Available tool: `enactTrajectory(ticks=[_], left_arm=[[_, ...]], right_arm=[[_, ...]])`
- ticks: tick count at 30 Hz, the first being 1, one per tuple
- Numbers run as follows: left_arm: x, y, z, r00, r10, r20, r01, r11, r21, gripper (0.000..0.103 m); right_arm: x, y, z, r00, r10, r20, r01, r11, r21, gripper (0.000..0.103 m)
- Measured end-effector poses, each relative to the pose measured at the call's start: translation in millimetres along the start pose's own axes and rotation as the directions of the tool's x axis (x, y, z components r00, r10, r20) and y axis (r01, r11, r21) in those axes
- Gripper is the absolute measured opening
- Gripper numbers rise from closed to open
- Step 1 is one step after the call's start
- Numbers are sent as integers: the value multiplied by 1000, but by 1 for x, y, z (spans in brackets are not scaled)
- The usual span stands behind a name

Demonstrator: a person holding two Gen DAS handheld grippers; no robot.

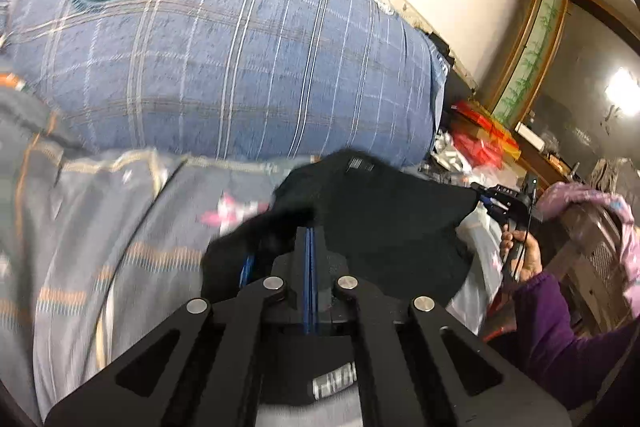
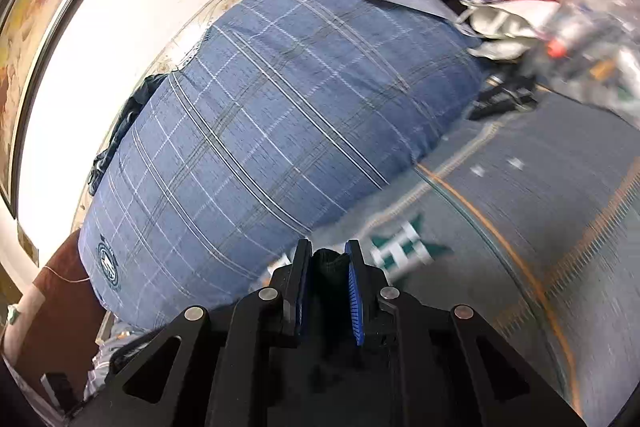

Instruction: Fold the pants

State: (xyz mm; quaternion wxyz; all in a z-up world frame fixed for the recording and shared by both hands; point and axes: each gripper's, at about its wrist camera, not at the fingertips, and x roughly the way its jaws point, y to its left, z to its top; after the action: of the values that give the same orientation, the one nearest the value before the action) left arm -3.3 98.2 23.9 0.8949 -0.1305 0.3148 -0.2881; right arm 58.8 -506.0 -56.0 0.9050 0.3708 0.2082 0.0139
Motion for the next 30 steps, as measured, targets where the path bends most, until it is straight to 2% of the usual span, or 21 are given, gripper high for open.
enactTrajectory(ticks=[3, 7, 9, 10, 11, 12, 13, 14, 15, 16, 17, 19, 21, 23, 25, 27, 28, 30], left_arm=[[-20, 4, -32, 999, 7, -33, -8, 1000, -29, 0], [-24, 15, -68, 990, 49, -130, -58, 996, -69, 0], [-21, 10, -67, 986, 92, -138, -100, 994, -46, 0], [-18, 4, -58, 983, 143, -119, -146, 989, -19, 0], [-17, 0, -52, 982, 157, -104, -158, 987, -4, 1], [-15, -4, -43, 982, 166, -85, -167, 986, 5, 10], [-10, -9, -28, 982, 182, -57, -182, 983, 11, 36], [-6, -11, -19, 979, 199, -39, -199, 980, 14, 57], [-2, -11, -7, 974, 227, -14, -226, 974, 9, 90], [4, -9, 11, 967, 251, 39, -251, 968, -11, 93], [9, -3, 20, 967, 250, 51, -249, 968, -26, 93], [35, 12, 47, 969, 249, -4, -248, 965, -79, 93], [69, 33, 68, 962, 260, -87, -270, 953, -137, 93], [109, 50, 79, 940, 293, -174, -325, 925, -197, 93], [148, 56, 82, 921, 297, -251, -344, 923, -172, 93], [184, 59, 76, 883, 324, -339, -388, 911, -140, 93], [199, 61, 71, 869, 331, -367, -403, 905, -138, 93], [220, 62, 63, 857, 325, -401, -407, 903, -137, 93]], right_arm=[[-21, -22, -15, 1000, -7, 3, 6, 999, 40, 16], [-42, -45, -36, 999, -36, -23, 37, 997, 68, 17], [-48, -52, -44, 998, -48, -32, 50, 996, 75, 17], [-50, -54, -47, 998, -48, -32, 51, 995, 82, 17], [-51, -56, -49, 999, -45, -31, 47, 995, 88, 17], [-50, -56, -50, 999, -40, -33, 43, 995, 94, 17], [-48, -55, -50, 999, -42, -31, 45, 995, 90, 17], [-47, -53, -51, 998, -47, -31, 49, 995, 83, 17], [-45, -51, -52, 998, -48, -32, 50, 995, 82, 17], [-44, -50, -52, 998, -47, -35, 50, 996, 79, 17], [-43, -49, -53, 998, -51, -39, 54, 996, 72, 17], [-42, -51, -53, 998, -56, -40, 59, 996, 72, 17], [-40, -55, -51, 998, -43, -46, 47, 995, 89, 17], [-37, -59, -50, 998, -44, -54, 49, 994, 98, 17], [-34, -60, -50, 997, -47, -64, 54, 994, 99, 17], [-30, -57, -50, 996, -57, -72, 64, 994, 86, 18], [-28, -57, -49, 996, -57, -73, 63, 995, 80, 18], [-25, -56, -47, 996, -51, -74, 57, 995, 76, 18]])
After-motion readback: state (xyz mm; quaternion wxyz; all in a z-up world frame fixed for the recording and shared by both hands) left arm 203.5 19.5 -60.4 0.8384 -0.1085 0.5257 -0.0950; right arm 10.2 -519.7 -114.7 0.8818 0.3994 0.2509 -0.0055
